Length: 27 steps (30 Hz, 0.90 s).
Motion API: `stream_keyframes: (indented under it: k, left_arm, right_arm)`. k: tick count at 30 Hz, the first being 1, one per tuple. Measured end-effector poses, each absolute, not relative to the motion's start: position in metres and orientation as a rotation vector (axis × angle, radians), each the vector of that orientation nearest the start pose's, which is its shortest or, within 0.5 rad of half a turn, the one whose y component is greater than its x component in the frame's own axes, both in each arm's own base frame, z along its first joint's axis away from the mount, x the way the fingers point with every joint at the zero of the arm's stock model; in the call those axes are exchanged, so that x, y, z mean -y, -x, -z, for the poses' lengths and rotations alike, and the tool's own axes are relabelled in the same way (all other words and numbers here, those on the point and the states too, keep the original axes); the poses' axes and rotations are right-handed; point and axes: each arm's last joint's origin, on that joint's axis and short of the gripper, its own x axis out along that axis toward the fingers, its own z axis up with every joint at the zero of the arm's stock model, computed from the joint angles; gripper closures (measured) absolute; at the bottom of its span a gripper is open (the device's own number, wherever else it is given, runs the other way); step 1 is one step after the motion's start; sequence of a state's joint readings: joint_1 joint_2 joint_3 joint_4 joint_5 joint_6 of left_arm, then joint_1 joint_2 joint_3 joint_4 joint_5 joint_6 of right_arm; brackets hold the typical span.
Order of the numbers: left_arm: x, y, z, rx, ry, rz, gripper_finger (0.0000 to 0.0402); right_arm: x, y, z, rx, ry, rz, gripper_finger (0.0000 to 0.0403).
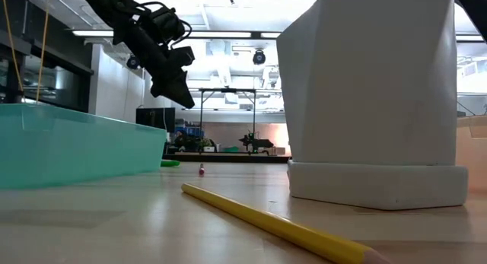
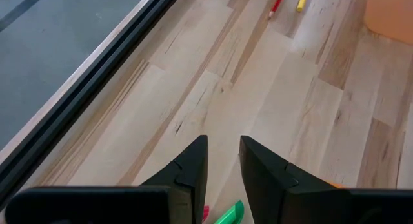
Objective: Sort pens & pencils
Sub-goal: Put the light pink pen into the green bin
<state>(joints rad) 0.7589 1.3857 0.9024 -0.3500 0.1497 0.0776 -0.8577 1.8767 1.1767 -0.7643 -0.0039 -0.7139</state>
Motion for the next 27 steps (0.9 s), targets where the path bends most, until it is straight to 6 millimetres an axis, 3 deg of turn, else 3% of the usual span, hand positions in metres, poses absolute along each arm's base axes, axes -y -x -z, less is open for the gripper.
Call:
stream_keyframes:
  k: [27]
  left_arm:
    - [-0.1903, -0.2069, -0.2309, -0.780, 0.301, -0.543, 0.0323]
  right_arm:
    - [0.2556, -0.2221, -0.1465, -1.453, -0.081, 0.194, 0.0265]
